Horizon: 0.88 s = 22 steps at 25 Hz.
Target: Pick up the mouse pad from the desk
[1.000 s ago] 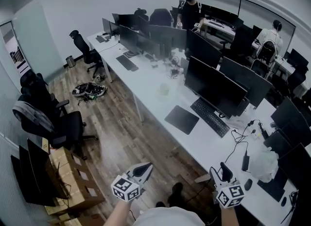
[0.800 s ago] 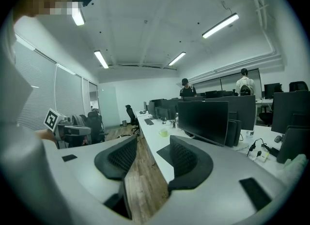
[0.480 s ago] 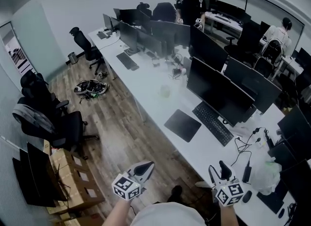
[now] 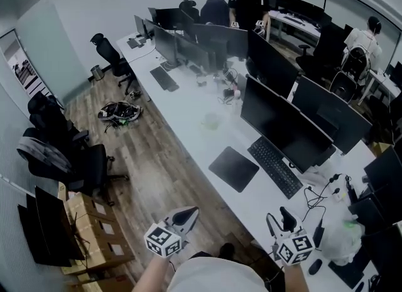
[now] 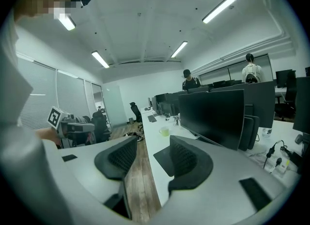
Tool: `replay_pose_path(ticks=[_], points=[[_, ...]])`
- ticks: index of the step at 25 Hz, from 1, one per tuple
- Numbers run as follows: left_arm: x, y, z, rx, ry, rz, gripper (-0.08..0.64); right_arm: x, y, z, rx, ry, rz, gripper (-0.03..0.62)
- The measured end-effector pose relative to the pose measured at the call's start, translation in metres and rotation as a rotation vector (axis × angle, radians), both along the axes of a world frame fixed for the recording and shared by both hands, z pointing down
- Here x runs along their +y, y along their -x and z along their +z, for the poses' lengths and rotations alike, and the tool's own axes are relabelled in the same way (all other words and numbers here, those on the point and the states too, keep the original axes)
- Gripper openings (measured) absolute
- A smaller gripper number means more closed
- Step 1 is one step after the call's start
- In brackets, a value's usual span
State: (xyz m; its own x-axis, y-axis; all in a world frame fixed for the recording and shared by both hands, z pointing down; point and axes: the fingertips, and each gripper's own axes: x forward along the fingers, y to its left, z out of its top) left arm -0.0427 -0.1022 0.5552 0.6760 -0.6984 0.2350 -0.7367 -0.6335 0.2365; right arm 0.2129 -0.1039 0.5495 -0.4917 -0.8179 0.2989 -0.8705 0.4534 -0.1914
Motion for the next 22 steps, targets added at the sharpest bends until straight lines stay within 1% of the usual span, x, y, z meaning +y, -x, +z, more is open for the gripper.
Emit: replay_pose_path(ticks=[5, 12, 17, 22], points=[[-0.018, -0.008, 0.002, -0.003, 0.015, -0.002, 0.017, -0.019, -0.003, 0.007, 0.003, 0.026, -0.014, 0.225], [-0.049, -0.005, 0.005, -0.007, 0.023, 0.003, 0.017, -0.044, -0.001, 0.014, 0.008, 0.049, -0.001, 0.225], [-0.079, -0.001, 0.009, -0.019, 0.009, 0.037, 0.017, -0.066, 0.008, 0.022, 0.018, 0.050, 0.018, 0.225], [-0.112, 0.003, 0.010, -0.015, -0.002, 0.090, 0.017, -0.085, 0.015, 0.022, 0.022, 0.049, 0.075, 0.225]])
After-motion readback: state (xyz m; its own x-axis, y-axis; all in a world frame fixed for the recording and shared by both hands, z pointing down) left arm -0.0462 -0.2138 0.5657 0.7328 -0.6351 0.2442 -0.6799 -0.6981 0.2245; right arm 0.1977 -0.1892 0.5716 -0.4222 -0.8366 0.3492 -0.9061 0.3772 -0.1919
